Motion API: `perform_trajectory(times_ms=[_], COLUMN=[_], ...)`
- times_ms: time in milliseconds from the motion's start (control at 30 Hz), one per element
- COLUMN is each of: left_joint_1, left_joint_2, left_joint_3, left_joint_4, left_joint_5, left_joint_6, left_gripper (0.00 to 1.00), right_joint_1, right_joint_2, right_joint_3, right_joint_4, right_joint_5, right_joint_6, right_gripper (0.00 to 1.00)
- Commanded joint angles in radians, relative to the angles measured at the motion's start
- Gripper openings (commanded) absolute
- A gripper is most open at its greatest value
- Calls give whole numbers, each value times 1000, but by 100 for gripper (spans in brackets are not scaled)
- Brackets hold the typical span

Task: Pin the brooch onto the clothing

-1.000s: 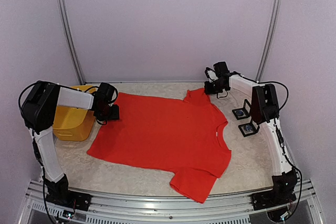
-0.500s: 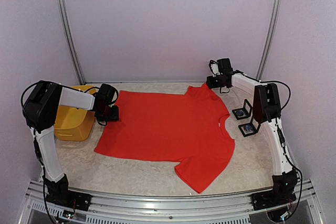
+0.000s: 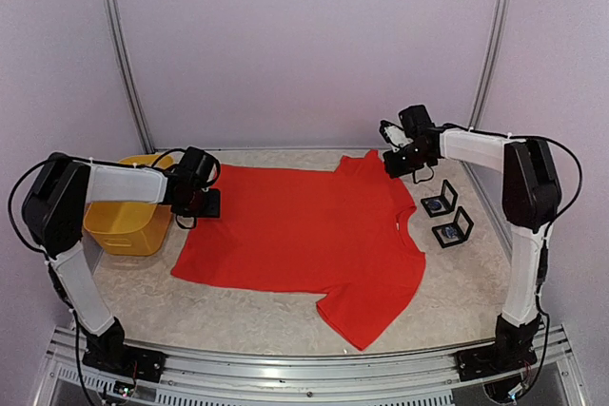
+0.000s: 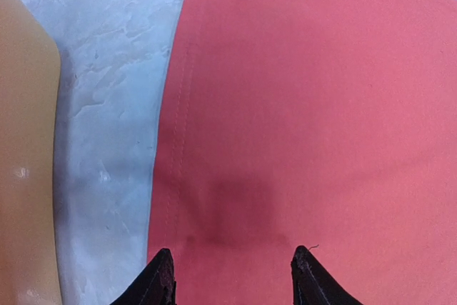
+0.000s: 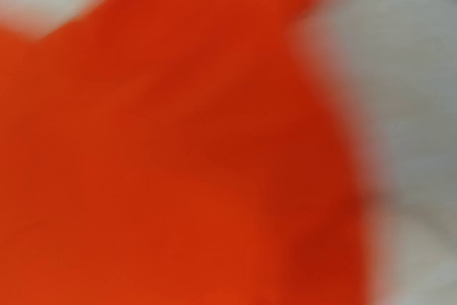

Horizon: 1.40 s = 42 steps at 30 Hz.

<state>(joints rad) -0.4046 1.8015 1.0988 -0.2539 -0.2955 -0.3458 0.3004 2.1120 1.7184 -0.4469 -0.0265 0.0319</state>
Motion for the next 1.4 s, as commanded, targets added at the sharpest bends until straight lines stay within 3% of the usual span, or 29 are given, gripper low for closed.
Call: perform_trajectory(times_ms=[0, 167, 333, 567, 767, 967, 1200, 1367], left_joint_1=[-20, -62, -84, -114, -196, -245, -246, -246], left_joint_2=[-78, -127, -178, -253, -317, -394, -415, -378], left_joint_3=[-104, -213, -316, -425, -456, -427, -538, -591], left_joint_4=[7, 32, 68, 61, -5, -96, -8, 31], left_joint_5=[34, 69, 90, 71, -8, -33, 13, 49], left_joint_6=[-55, -100, -137, -220, -250, -244, -290, -331], left_gripper=[50, 47, 47, 47, 48, 48, 48, 49], right_joint_1=[177, 305, 417, 454, 499, 701, 825, 910], right_joint_2=[-155, -244, -277, -399, -483, -549, -535, -525], right_joint_3=[-260, -466, -612, -805, -788, -743, -912, -967], right_joint_4=[41, 68, 6, -9, -53, -108, 41, -9], right_joint_5=[-134, -236, -196, -146, -115, -83, -158, -124], right_joint_6=[44, 149, 198, 294, 285, 258, 421, 532], right_gripper=[2, 0, 0, 0, 0, 0, 0, 0])
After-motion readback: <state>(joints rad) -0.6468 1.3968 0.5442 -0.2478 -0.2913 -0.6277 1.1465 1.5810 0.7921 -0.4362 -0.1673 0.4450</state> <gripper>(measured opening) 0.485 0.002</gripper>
